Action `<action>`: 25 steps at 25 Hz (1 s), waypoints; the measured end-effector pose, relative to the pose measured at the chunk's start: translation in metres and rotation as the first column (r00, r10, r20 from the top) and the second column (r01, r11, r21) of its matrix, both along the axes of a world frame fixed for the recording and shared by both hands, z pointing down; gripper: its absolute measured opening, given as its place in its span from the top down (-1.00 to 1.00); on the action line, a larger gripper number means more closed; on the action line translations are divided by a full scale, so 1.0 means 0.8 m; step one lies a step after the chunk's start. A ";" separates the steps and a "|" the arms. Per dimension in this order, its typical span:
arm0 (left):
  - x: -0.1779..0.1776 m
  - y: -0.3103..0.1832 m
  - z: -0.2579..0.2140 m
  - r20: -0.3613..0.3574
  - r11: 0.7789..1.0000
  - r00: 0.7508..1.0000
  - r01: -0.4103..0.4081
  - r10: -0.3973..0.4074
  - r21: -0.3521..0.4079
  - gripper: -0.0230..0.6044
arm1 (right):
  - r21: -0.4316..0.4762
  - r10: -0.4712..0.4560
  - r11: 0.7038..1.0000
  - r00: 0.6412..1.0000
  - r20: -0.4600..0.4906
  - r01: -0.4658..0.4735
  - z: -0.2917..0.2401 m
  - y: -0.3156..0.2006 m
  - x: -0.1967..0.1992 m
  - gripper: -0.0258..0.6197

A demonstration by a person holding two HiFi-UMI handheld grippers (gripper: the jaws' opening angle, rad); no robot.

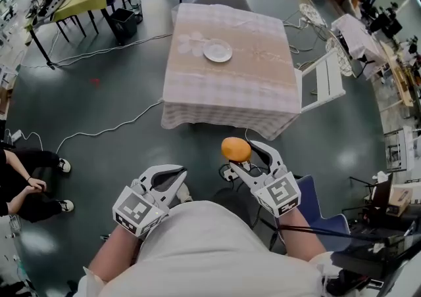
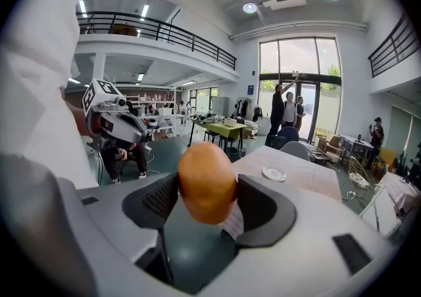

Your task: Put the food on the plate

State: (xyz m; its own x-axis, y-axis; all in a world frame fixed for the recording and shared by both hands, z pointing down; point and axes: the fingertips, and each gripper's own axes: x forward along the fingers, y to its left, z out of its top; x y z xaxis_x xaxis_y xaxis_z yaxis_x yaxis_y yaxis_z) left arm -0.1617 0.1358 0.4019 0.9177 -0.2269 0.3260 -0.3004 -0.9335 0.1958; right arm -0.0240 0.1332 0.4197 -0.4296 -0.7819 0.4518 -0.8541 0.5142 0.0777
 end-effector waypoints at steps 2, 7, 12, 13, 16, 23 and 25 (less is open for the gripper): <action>-0.013 -0.016 0.004 -0.002 1.000 1.000 0.006 -0.007 -0.011 0.90 | -0.001 0.006 1.000 1.000 -0.003 -0.006 0.002 -0.022 -0.006 0.00; -0.020 -0.056 0.011 -0.016 0.999 1.000 0.025 -0.025 -0.025 0.90 | -0.020 -0.001 1.000 1.000 0.002 0.001 0.015 -0.079 -0.008 0.00; -0.001 -0.111 0.009 -0.013 0.998 0.998 0.058 -0.058 -0.027 0.90 | -0.030 -0.018 0.999 1.000 -0.013 0.018 0.029 -0.154 0.020 0.00; 0.003 -0.125 0.009 -0.008 0.997 0.998 0.069 -0.069 -0.025 0.90 | -0.033 -0.024 0.999 1.000 -0.014 0.024 0.033 -0.172 0.028 0.00; 0.021 -0.173 0.009 -0.001 0.993 0.994 0.113 -0.113 -0.036 0.90 | -0.045 -0.043 0.998 0.999 -0.015 0.042 0.049 -0.230 0.055 0.00; 0.084 -0.287 -0.012 0.025 0.981 0.981 0.191 -0.190 -0.028 0.90 | -0.112 -0.109 0.988 0.993 -0.038 0.104 0.090 -0.371 0.126 0.00; 0.102 -0.313 -0.017 0.031 0.976 0.976 0.214 -0.213 -0.027 0.90 | -0.132 -0.127 0.984 0.991 -0.045 0.120 0.105 -0.407 0.146 0.00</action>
State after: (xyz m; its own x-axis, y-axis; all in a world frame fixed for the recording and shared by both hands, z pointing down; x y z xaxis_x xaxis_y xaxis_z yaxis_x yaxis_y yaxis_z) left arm -0.0805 -0.1145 0.3885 0.8396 -0.4065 0.3604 -0.4980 -0.8410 0.2116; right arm 0.0926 -0.1925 0.5040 -0.4916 -0.6581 0.5703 -0.7799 0.6240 0.0478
